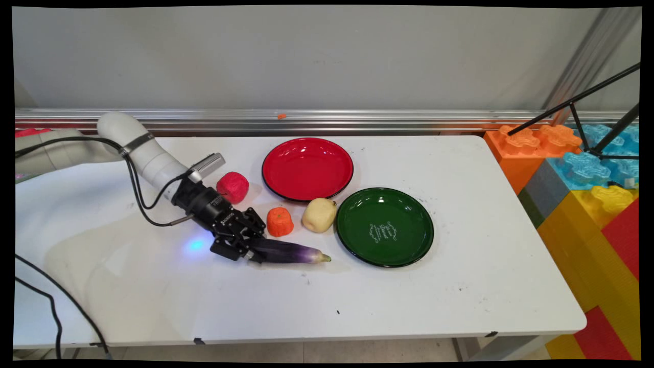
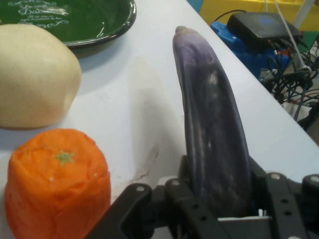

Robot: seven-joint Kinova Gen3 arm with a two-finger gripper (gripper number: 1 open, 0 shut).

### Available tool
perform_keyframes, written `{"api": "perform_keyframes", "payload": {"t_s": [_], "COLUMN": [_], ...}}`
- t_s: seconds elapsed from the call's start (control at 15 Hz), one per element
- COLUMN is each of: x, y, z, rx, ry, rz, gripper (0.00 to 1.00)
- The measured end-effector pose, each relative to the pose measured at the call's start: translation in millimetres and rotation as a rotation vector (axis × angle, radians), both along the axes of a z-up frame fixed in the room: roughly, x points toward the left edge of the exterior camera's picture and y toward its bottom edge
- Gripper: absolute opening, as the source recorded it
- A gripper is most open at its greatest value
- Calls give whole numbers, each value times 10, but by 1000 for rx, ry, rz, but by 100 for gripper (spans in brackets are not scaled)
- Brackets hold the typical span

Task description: Place the picked object on the table

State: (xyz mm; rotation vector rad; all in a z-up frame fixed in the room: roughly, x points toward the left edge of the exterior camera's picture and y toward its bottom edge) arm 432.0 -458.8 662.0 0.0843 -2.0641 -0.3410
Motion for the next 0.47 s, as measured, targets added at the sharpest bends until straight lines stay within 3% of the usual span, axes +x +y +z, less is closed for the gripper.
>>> {"api": "perform_keyframes", "payload": {"t_s": [0.07,0.13,0.47], "x": [-3,-4,0], "y": [-9,-16,-64], "z": [-22,-35,-89], "rx": [-3,-5,-13], "ry": [0,1,8], "rz": [1,2,6], "gripper": [0,100,100]}}
